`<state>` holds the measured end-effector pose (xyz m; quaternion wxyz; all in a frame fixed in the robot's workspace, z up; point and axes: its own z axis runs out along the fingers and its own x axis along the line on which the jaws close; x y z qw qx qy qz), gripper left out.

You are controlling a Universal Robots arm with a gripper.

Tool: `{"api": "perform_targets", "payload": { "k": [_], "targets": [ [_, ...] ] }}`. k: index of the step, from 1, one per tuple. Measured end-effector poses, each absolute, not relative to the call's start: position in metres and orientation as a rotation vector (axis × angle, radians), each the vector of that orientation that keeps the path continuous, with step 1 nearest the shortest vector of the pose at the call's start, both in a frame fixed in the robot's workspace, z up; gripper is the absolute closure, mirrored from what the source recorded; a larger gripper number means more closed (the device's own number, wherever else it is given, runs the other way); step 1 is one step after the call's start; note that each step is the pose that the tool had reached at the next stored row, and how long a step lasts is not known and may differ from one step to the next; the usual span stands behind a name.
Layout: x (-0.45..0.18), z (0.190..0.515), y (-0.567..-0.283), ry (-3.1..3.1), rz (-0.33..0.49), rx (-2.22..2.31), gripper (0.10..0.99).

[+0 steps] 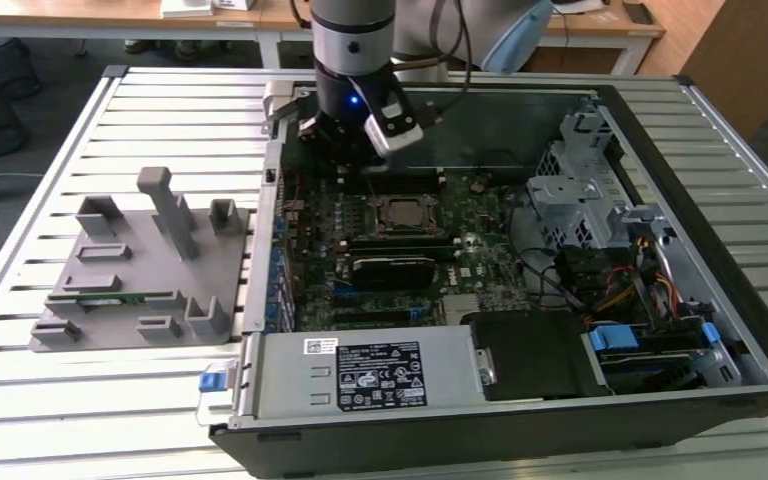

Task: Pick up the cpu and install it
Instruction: 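Install the first cpu locking lever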

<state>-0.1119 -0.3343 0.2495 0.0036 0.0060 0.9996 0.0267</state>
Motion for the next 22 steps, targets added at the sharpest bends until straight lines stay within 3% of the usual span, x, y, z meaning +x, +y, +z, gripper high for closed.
{"api": "perform_targets", "payload": {
  "k": [22],
  "targets": [
    [-0.106, 0.25, -0.311, 3.132, 0.084, 0.019, 0.973]
  ]
}}
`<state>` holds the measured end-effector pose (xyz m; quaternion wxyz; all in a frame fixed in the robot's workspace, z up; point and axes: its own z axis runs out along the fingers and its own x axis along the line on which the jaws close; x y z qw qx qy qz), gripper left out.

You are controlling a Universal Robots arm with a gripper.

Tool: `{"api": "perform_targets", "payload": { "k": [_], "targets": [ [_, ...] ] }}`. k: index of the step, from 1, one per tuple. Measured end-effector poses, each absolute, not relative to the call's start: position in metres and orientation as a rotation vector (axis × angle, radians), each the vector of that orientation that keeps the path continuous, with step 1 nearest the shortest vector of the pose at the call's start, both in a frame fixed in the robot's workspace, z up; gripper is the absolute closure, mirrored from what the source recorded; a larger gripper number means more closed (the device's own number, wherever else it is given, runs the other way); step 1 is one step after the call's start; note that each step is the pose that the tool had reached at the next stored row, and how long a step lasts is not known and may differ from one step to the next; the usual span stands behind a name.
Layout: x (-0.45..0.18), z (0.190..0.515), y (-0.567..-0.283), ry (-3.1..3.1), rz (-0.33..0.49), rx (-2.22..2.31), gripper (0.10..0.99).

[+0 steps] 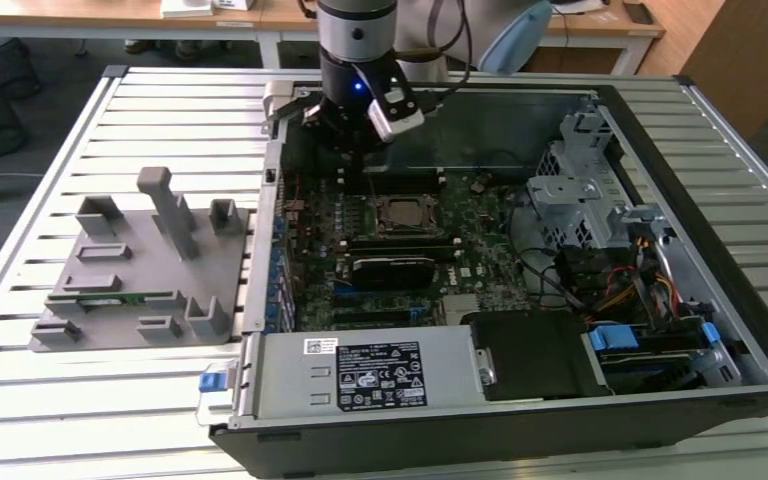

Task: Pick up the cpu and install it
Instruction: 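Install the first cpu locking lever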

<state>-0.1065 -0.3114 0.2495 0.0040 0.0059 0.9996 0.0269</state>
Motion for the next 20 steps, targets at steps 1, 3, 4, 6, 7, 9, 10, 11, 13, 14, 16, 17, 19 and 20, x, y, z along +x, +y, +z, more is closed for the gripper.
{"api": "perform_targets", "payload": {
  "k": [1, 3, 4, 6, 7, 9, 10, 11, 13, 14, 16, 17, 19, 20],
  "targets": [
    [-0.104, 0.25, -0.311, 3.132, 0.084, 0.019, 0.973],
    [-0.099, 0.25, -0.311, 3.132, 0.084, 0.019, 0.973],
    [-0.096, 0.25, -0.311, 3.132, 0.084, 0.018, 0.973],
    [-0.089, 0.25, -0.311, 3.132, 0.084, 0.017, 0.973],
    [-0.086, 0.25, -0.311, 3.133, 0.084, 0.017, 0.973],
    [-0.078, 0.25, -0.311, 3.133, 0.084, 0.016, 0.973],
    [-0.074, 0.25, -0.311, 3.133, 0.085, 0.015, 0.973],
    [-0.071, 0.25, -0.311, 3.133, 0.086, 0.015, 0.973],
    [-0.067, 0.25, -0.312, 3.134, 0.098, 0.015, 0.973],
    [-0.067, 0.25, -0.312, 3.135, 0.111, 0.015, 0.973],
    [-0.067, 0.25, -0.313, 3.134, 0.137, 0.015, 0.973],
    [-0.067, 0.249, -0.313, 3.133, 0.159, 0.015, 0.973],
    [-0.067, 0.249, -0.313, 3.132, 0.186, 0.015, 0.973],
    [-0.067, 0.249, -0.313, 3.132, 0.186, 0.016, 0.973]
  ]
}}
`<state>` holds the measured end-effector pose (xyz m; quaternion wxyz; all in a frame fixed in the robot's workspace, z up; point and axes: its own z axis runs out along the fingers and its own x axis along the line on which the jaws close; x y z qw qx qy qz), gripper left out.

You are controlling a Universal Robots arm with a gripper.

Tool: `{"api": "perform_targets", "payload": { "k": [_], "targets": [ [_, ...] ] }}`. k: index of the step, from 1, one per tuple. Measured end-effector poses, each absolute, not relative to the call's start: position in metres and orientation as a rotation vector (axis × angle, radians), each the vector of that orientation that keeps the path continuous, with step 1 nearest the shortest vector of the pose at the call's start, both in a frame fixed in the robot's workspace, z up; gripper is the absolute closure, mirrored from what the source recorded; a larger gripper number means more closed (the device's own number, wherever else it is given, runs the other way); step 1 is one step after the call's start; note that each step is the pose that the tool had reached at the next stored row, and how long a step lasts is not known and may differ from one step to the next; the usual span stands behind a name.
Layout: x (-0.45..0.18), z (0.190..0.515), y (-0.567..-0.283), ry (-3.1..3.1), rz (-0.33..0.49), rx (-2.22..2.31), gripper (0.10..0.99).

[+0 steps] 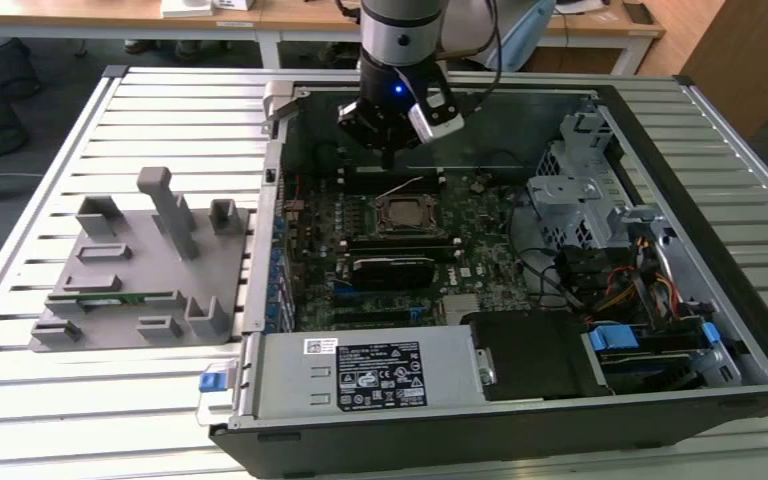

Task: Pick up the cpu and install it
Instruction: 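Install the first cpu locking lever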

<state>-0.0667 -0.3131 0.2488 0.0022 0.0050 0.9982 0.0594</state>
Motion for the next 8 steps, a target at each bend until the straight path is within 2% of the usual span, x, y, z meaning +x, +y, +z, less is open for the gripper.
{"api": "perform_targets", "payload": {
  "k": [8],
  "targets": [
    [-0.0603, 0.2436, -0.3132, 3.133, 0.16, 0.016, 0.973]
  ]
}}
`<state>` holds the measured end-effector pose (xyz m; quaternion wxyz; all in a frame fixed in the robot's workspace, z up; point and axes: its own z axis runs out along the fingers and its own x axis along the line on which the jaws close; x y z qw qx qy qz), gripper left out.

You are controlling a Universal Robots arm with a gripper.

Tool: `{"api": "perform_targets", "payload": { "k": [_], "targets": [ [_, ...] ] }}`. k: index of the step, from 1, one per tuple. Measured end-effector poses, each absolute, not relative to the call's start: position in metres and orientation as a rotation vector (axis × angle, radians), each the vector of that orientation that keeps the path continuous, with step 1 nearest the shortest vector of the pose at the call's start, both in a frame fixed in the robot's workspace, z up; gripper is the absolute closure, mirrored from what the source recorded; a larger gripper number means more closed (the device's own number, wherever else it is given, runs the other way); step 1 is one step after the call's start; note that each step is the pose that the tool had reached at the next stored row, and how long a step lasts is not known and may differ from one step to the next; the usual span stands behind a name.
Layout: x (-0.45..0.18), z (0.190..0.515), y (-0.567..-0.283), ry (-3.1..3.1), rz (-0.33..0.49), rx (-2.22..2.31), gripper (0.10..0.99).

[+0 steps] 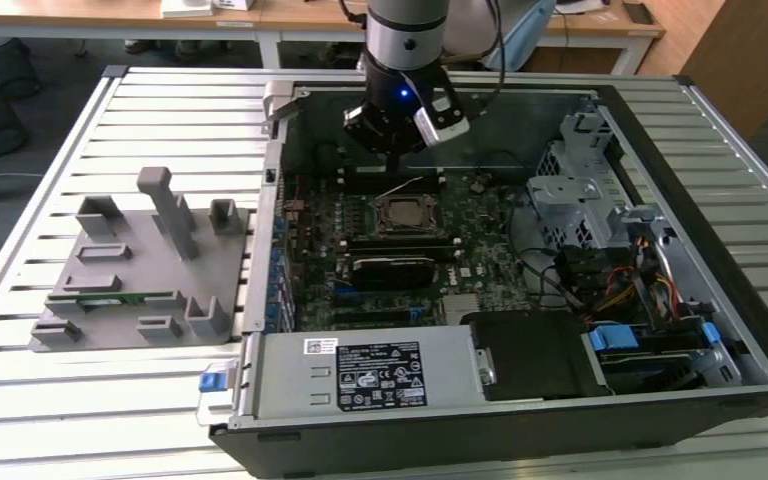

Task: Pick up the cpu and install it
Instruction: 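Install the first cpu locking lever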

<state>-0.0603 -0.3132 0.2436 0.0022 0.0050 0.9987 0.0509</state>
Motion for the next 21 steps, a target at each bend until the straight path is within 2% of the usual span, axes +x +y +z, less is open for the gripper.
{"api": "perform_targets", "payload": {
  "k": [21],
  "targets": [
    [-0.049, 0.232, -0.313, 3.135, 0.159, -0.056, 0.973]
  ]
}}
